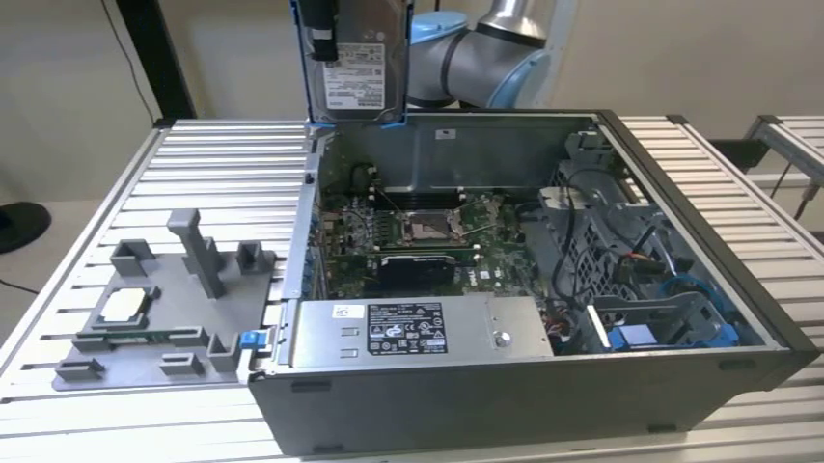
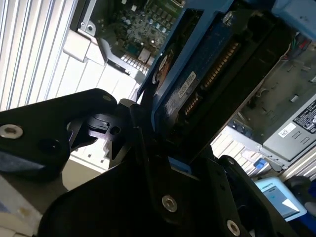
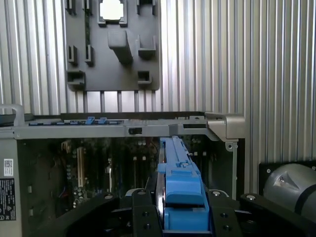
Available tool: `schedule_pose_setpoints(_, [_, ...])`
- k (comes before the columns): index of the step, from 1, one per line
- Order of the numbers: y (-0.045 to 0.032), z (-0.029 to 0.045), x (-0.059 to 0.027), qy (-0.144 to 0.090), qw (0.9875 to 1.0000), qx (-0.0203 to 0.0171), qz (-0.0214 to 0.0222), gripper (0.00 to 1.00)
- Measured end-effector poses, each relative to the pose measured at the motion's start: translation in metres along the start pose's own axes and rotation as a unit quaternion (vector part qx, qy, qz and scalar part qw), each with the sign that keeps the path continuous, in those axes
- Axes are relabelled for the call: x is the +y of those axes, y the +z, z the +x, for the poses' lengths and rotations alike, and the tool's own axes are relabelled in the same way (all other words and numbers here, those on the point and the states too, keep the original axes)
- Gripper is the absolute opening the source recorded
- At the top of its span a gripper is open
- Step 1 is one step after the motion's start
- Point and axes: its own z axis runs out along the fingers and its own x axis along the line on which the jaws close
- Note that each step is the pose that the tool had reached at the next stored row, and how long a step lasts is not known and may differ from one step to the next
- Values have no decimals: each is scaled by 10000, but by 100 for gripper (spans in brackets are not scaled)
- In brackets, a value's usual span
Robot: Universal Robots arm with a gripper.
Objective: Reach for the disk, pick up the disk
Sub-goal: 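Pick up the disk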
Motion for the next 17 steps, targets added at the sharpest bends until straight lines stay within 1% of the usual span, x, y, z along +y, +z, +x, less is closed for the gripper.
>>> schedule_pose_setpoints(17, [-3,-14,-331,0,10000,-1,-1,0])
